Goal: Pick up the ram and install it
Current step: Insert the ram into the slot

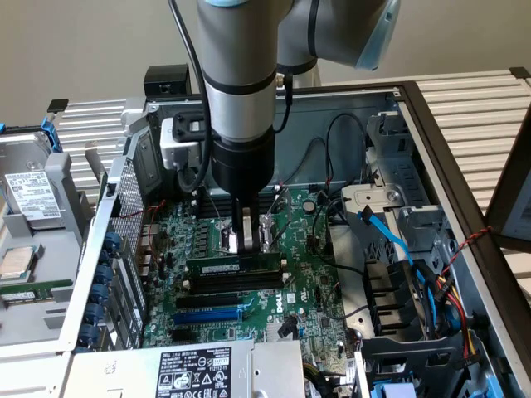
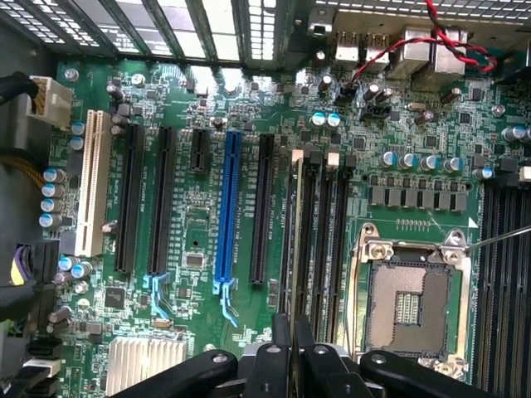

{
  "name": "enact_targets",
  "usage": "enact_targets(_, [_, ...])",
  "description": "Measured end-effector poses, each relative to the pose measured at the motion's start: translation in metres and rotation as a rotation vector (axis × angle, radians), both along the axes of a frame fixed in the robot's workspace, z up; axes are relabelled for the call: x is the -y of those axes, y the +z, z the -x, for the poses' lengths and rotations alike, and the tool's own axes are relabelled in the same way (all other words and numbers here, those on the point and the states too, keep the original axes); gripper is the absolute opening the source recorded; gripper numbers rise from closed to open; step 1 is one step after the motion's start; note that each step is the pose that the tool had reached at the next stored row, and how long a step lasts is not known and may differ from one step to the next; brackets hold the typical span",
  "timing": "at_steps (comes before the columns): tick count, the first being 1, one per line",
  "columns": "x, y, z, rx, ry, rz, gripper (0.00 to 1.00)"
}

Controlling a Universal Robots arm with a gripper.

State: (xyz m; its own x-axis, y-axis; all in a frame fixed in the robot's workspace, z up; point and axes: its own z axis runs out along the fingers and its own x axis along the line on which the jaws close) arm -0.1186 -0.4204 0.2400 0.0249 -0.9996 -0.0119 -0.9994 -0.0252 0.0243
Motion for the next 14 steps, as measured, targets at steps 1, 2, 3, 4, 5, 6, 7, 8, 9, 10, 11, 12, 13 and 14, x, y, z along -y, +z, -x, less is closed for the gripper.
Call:
enact_targets(1, [0.0000, 0.0000, 0.0000, 0.0000, 0.000, -0.0001, 0.13])
enact_targets(2, [0.0000, 0.0000, 0.0000, 0.0000, 0.000, -0.0001, 0.13])
enact_targets(3, [0.0000, -0.0001, 0.0000, 0.0000, 0.000, -0.0004, 0.13])
enact_targets(4, [0.0002, -0.0006, 0.0000, 0.0002, -0.001, -0.0008, 0.13])
enact_targets(5, [0.0003, -0.0012, 0.0000, 0.0006, -0.005, -0.0016, 0.13])
enact_targets(6, [0.0003, -0.0020, 0.0000, 0.0009, -0.014, -0.0024, 0.13])
enact_targets(7, [0.0003, -0.0025, 0.0000, 0.0011, -0.021, -0.0025, 0.13])
enact_targets(8, [0.0004, -0.0027, 0.0000, 0.0011, -0.027, -0.0025, 0.13])
enact_targets(9, [0.0004, -0.0027, 0.0000, 0.0010, -0.029, -0.0024, 0.13])
enact_targets(10, [0.0004, -0.0027, 0.0000, 0.0011, -0.029, -0.0024, 0.13])
enact_targets(11, [0.0003, -0.0029, 0.0000, 0.0013, -0.029, -0.0025, 0.13])
enact_targets(12, [0.0003, -0.0033, -0.0001, 0.0019, -0.029, -0.0027, 0.13])
enact_targets(13, [0.0003, -0.0038, -0.0001, 0.0027, -0.029, -0.0029, 0.13])
enact_targets(14, [0.0003, -0.0043, -0.0001, 0.0036, -0.029, -0.0028, 0.13])
